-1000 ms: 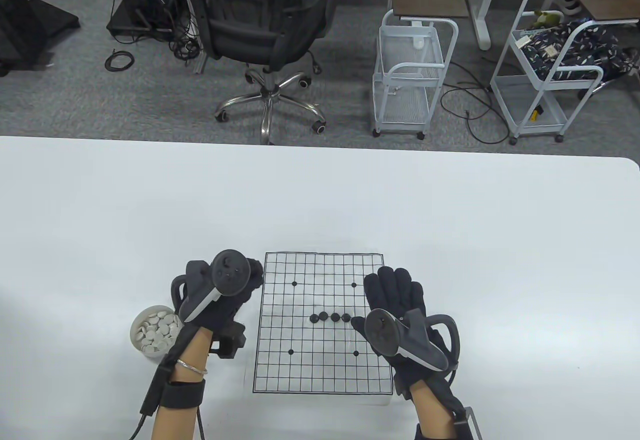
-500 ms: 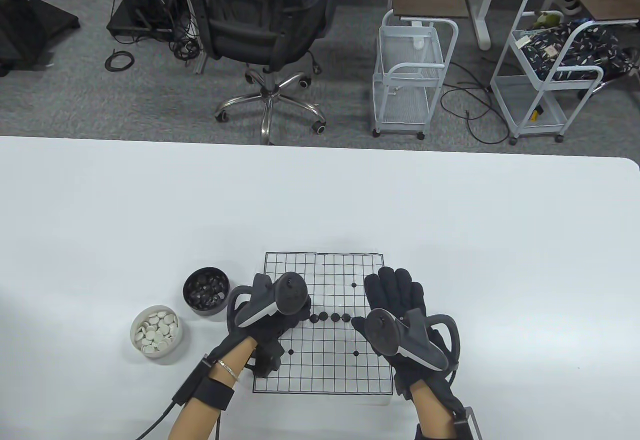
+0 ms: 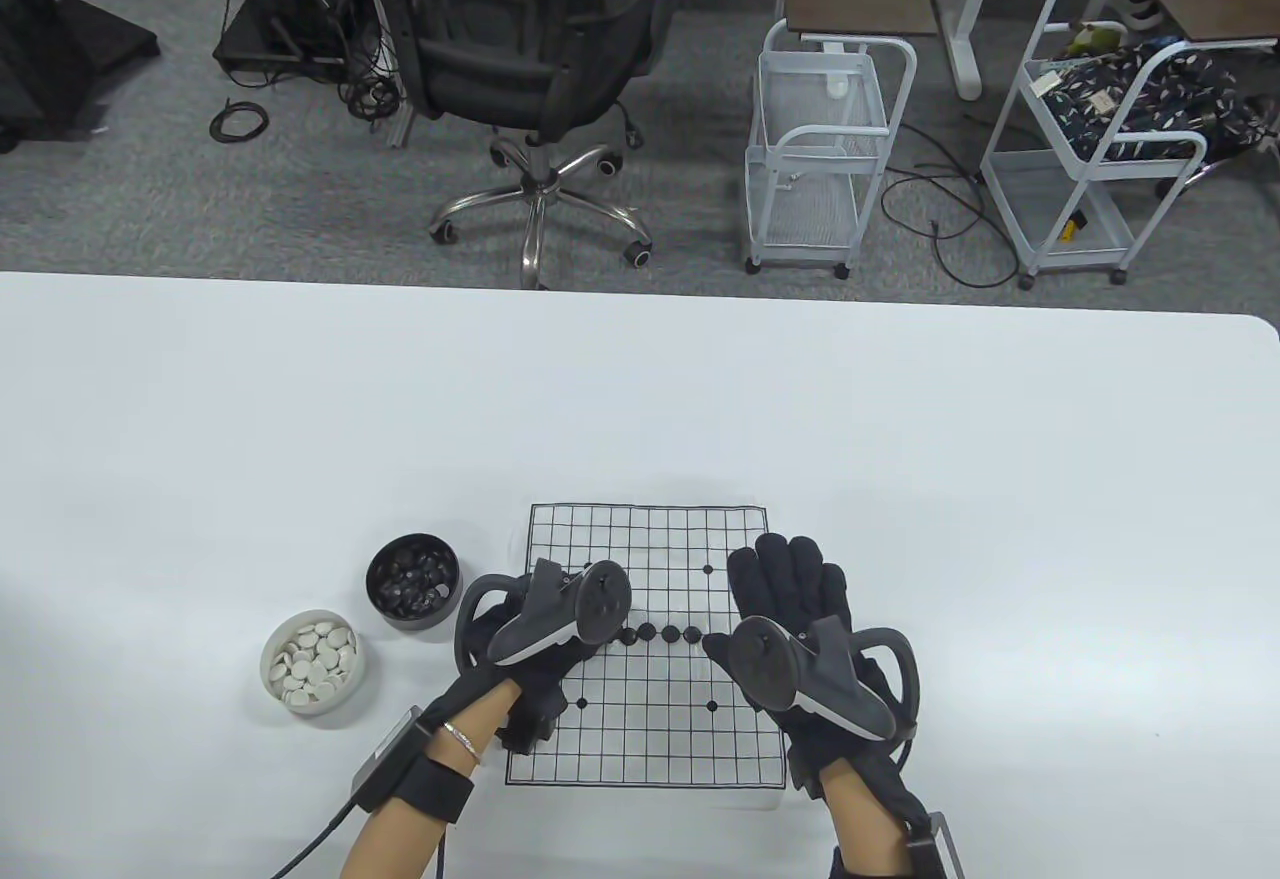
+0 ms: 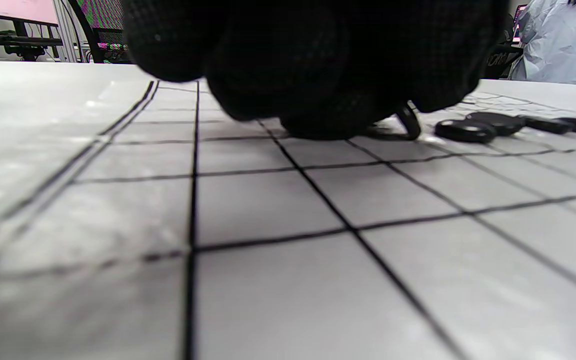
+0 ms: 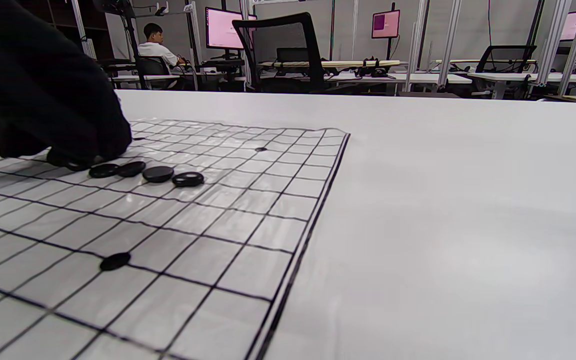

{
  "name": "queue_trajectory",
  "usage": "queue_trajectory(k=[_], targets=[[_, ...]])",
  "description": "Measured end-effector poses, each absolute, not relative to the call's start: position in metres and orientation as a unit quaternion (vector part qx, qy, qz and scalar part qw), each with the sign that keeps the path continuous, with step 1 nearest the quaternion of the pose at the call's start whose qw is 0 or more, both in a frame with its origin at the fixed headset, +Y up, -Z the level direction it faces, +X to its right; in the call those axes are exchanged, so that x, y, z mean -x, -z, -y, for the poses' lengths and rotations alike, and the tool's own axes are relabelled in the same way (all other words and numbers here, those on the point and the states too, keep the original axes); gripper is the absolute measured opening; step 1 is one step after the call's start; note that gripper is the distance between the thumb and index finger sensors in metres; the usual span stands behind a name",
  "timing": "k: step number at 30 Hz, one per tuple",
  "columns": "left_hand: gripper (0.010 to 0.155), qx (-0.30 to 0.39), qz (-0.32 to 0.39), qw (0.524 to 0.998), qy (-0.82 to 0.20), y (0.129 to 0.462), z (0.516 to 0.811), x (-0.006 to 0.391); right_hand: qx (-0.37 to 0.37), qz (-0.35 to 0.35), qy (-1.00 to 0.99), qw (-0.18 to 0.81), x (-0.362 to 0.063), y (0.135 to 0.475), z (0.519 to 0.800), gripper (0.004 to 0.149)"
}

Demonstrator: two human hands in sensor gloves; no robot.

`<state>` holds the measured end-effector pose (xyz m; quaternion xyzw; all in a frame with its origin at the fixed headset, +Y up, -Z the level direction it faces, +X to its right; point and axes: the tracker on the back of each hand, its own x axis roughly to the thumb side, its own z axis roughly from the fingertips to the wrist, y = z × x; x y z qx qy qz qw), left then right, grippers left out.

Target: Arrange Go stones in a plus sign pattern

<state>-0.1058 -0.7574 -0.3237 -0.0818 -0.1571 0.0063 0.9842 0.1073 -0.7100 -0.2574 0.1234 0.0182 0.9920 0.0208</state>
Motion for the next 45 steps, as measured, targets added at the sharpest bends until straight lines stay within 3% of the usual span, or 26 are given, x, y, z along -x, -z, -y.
queue_trajectory(k=[8, 12, 16, 19, 22, 29, 37, 45], targets=[[0.040, 0.069, 0.160, 0.985, 0.020, 0.323, 0.754, 0.105, -0.124, -0.016, -0.992, 0.026, -0.108, 0.258, 0.710, 0.079], [0.046, 0.046, 0.152, 0.986, 0.046, 0.320, 0.733, 0.116, -0.124, -0.014, -0.992, 0.026, -0.108, 0.258, 0.710, 0.079], [0.053, 0.019, 0.112, 0.987, 0.113, 0.313, 0.705, 0.147, -0.127, -0.013, -0.992, 0.025, -0.107, 0.259, 0.710, 0.079], [0.067, 0.013, 0.056, 0.982, 0.178, 0.305, 0.689, 0.180, -0.130, -0.012, -0.991, 0.027, -0.106, 0.259, 0.709, 0.079], [0.066, 0.014, -0.006, 0.975, 0.222, 0.294, 0.681, 0.216, -0.136, -0.011, -0.990, 0.024, -0.104, 0.260, 0.709, 0.079], [0.057, 0.103, -0.101, 0.961, 0.234, 0.285, 0.703, 0.278, -0.157, -0.010, -0.987, 0.020, -0.095, 0.262, 0.710, 0.079], [0.055, 0.182, -0.145, 0.943, 0.236, 0.294, 0.737, 0.298, -0.167, -0.014, -0.986, 0.019, -0.090, 0.264, 0.713, 0.079], [0.046, 0.184, -0.139, 0.943, 0.241, 0.298, 0.747, 0.298, -0.166, -0.016, -0.986, 0.015, -0.090, 0.263, 0.712, 0.079]])
